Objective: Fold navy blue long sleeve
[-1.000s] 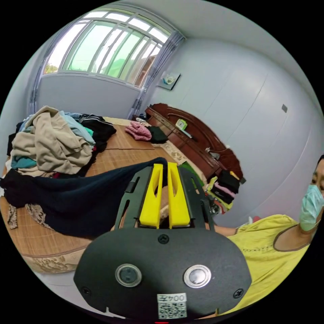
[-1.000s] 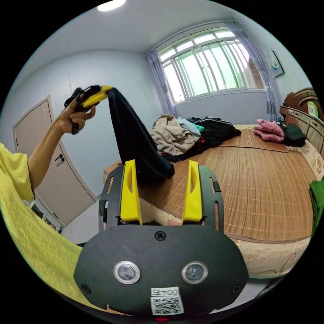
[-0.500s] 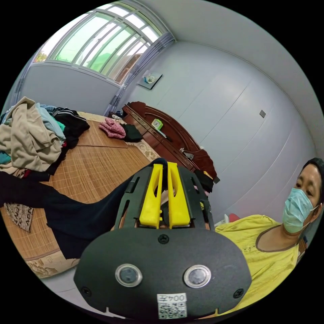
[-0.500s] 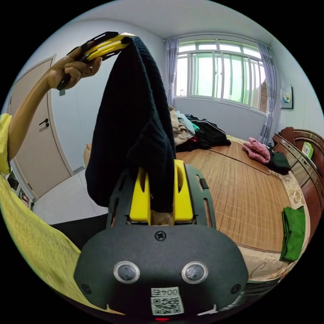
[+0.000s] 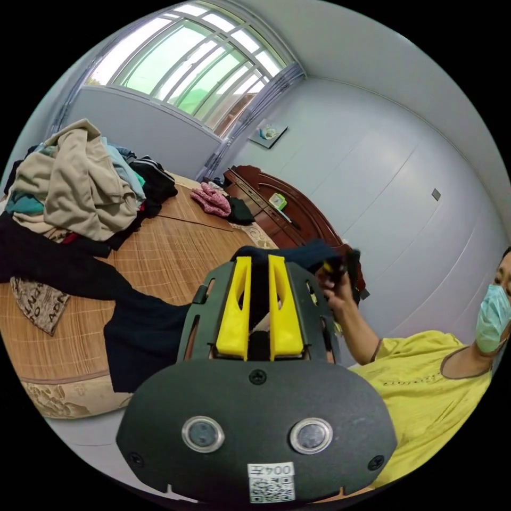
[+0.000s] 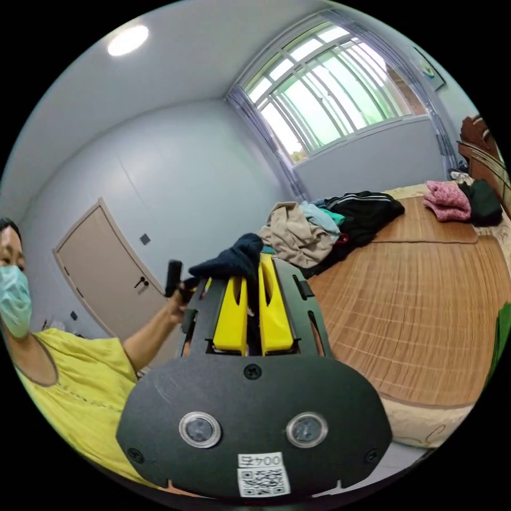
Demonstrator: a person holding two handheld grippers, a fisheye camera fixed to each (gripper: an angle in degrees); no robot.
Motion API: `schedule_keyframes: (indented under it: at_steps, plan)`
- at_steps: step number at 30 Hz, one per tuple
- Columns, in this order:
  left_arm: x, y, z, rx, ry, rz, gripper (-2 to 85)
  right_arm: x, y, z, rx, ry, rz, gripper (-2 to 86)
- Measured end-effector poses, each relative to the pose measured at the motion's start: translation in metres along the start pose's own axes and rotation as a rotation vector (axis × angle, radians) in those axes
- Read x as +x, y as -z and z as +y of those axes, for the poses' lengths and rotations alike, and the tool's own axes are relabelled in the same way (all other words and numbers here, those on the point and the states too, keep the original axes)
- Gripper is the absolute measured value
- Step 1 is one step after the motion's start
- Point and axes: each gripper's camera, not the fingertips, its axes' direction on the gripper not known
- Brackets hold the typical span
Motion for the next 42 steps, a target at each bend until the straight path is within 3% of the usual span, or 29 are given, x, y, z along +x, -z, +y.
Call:
schedule_keyframes:
  at_steps: [9, 19, 28, 33, 42]
  plan:
    - [0.058, 0.002, 0.058, 0.097, 0.019, 0.051, 17.7, -0.044, -0.01, -0.112, -0.086, -0.016, 0.041, 2.3]
    - [0.296, -0.033, 0.095, 0.006, -0.291, -0.377, 25.3, -0.072, -0.034, -0.157, -0.011, -0.083, 0.064, 3.4]
    - [0.448, -0.055, 0.072, -0.062, -0.559, -0.467, 25.8, -0.101, -0.07, -0.179, -0.01, -0.124, 0.016, 3.6]
    - [0.47, -0.06, 0.051, -0.074, -0.556, -0.461, 28.1, -0.121, -0.079, -0.186, -0.03, -0.101, 0.01, 3.6]
    - [0.448, -0.031, 0.017, -0.066, -0.437, -0.649, 36.0, -0.153, -0.071, -0.199, -0.057, -0.055, 0.023, 3.6]
